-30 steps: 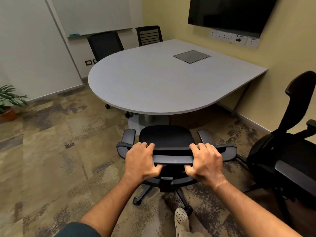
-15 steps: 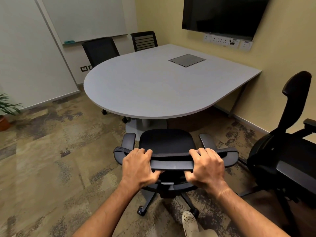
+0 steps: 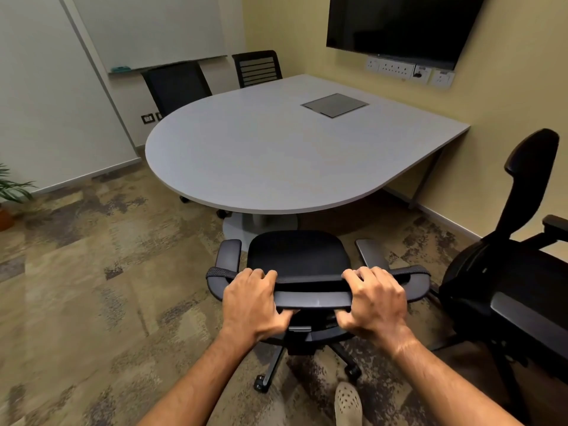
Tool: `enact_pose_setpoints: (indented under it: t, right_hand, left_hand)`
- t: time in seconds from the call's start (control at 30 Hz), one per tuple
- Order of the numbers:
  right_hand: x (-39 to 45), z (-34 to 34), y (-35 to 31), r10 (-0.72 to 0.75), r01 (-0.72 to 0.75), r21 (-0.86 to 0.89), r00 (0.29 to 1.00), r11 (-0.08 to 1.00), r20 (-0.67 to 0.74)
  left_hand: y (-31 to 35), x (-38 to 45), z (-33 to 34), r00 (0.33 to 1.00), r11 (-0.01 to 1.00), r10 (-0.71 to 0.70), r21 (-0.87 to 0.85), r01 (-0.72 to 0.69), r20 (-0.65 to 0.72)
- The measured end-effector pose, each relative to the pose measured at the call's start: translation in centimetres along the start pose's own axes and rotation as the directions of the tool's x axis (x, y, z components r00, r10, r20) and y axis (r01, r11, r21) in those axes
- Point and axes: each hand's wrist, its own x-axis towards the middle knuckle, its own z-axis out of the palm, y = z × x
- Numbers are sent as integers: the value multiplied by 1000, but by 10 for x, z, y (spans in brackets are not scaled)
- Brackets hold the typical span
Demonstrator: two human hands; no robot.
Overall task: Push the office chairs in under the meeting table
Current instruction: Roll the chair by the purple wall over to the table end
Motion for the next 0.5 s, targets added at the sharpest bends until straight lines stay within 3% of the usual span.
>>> enact_pose_setpoints:
  t: [0.5]
  right_hand:
    - [51, 2, 37, -56, 54, 80, 998, 995, 24]
  left_hand:
    - [25, 48, 11, 994, 995, -102, 28, 101, 43]
